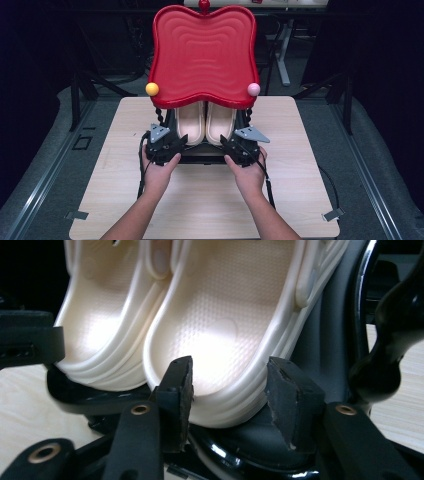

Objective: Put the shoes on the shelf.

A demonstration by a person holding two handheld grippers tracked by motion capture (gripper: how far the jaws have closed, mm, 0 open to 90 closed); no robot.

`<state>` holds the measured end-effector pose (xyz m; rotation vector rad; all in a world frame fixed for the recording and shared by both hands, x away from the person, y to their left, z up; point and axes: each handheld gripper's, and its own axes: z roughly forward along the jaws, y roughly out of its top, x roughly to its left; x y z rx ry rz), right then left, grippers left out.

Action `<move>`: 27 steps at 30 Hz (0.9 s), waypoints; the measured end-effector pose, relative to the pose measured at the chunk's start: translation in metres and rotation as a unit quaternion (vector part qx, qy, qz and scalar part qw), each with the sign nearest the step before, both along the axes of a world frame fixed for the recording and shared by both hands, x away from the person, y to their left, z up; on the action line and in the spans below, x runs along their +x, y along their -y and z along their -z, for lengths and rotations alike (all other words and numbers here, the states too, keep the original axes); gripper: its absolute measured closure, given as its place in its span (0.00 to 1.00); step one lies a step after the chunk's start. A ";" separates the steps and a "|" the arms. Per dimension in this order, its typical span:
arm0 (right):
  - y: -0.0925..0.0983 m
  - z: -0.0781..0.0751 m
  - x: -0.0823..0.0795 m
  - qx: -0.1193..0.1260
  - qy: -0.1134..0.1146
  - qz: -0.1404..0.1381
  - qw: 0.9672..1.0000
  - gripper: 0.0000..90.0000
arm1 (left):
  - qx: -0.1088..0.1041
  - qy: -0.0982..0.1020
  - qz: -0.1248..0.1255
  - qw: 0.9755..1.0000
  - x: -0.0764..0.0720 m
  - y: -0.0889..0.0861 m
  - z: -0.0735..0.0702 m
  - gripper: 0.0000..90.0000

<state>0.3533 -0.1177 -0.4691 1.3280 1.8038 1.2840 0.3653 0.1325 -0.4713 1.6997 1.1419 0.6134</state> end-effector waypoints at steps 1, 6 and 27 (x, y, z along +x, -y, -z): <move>0.000 0.000 0.002 0.000 -0.002 0.002 1.000 0.59 | 0.001 0.000 0.000 1.000 0.001 0.001 0.001 0.56; 0.000 0.003 0.010 0.017 -0.019 0.008 1.000 0.57 | 0.010 0.001 -0.009 1.000 0.006 0.005 0.002 0.56; 0.000 -0.001 0.017 -0.039 -0.001 -0.001 0.999 0.66 | 0.034 0.015 -0.016 0.999 0.011 0.008 0.002 0.63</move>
